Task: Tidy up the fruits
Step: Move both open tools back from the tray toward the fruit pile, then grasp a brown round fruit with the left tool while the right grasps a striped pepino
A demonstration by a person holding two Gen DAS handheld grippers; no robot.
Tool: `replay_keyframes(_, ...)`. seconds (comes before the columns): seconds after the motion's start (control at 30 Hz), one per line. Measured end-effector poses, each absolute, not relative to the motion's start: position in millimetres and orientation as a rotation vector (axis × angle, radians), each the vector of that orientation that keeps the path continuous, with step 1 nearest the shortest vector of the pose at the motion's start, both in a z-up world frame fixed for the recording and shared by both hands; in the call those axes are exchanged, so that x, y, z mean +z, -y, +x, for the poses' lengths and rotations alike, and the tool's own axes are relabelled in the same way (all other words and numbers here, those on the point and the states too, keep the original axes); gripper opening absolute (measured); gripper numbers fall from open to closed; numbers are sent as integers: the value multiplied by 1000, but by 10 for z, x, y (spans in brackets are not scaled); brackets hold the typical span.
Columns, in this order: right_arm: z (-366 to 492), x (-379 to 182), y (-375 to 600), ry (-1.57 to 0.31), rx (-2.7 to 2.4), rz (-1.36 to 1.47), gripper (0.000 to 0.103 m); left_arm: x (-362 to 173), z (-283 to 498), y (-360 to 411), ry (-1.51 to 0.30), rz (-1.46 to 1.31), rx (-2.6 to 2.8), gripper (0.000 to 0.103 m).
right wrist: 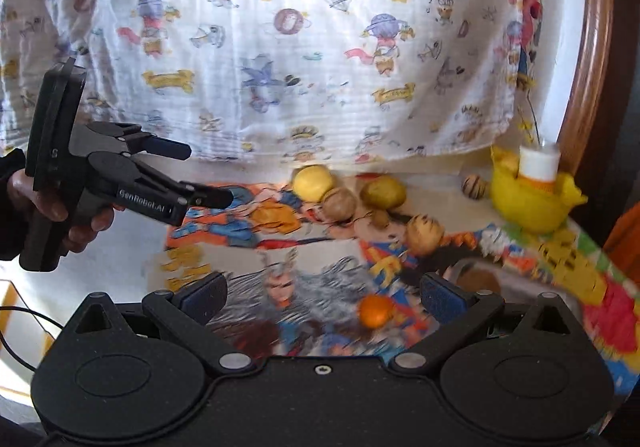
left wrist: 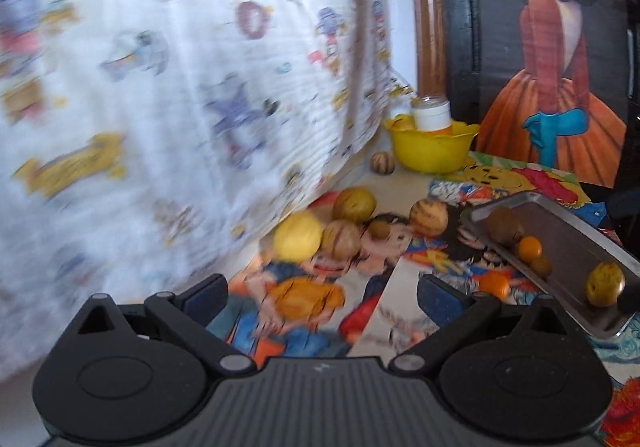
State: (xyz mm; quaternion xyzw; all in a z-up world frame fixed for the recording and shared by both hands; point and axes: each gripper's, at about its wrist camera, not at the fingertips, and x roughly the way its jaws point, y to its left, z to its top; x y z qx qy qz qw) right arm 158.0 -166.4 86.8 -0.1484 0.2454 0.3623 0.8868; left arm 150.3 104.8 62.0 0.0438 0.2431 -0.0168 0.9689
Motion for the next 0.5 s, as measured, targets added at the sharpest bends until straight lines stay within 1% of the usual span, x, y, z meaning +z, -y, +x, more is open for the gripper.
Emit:
replay_keyframes(0.13,2026,988,1651,-527,750,-322,102,575,1775,-946,-457,158,-93,103)
replay_keyframes(0.23,2398,975,1614,-541,747,-354,102,519,1993,-868,-452,198,-160,103)
replay_keyframes(0.5,3229,582,1497,-627,781,-435,102,292,2612,-703,-518,359,-213,103)
